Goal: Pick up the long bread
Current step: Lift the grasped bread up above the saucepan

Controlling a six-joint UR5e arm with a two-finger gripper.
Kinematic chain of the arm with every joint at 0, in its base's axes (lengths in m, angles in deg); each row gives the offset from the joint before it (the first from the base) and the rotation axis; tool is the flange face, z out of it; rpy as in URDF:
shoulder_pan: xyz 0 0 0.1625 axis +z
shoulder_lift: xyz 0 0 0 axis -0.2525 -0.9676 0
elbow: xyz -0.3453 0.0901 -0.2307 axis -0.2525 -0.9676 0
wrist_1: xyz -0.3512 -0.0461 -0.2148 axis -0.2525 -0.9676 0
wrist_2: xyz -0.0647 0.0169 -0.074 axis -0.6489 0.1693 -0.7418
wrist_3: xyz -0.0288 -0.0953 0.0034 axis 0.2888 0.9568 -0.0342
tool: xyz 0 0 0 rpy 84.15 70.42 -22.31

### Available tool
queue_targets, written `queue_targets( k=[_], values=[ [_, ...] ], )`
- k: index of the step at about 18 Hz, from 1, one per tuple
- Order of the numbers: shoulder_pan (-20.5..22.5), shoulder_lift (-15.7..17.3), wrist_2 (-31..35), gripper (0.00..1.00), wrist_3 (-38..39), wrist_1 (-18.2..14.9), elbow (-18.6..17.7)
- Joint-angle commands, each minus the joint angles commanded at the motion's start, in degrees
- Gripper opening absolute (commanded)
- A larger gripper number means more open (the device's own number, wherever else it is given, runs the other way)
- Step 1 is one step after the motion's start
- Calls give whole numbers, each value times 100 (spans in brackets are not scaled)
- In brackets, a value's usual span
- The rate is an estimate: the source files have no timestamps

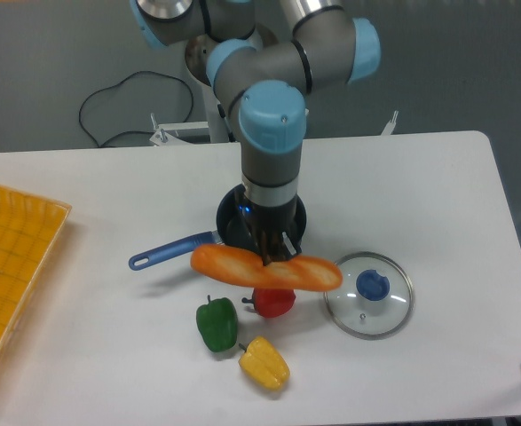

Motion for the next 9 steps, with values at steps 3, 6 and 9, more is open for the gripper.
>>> queue_targets(
  k=[3, 6, 9],
  values=[
    [-18, 167, 0, 10, 35, -395, 0],
    [44, 185, 9, 10, 35, -598, 35],
    [228, 194, 9, 10, 44, -844, 122]
  ],
)
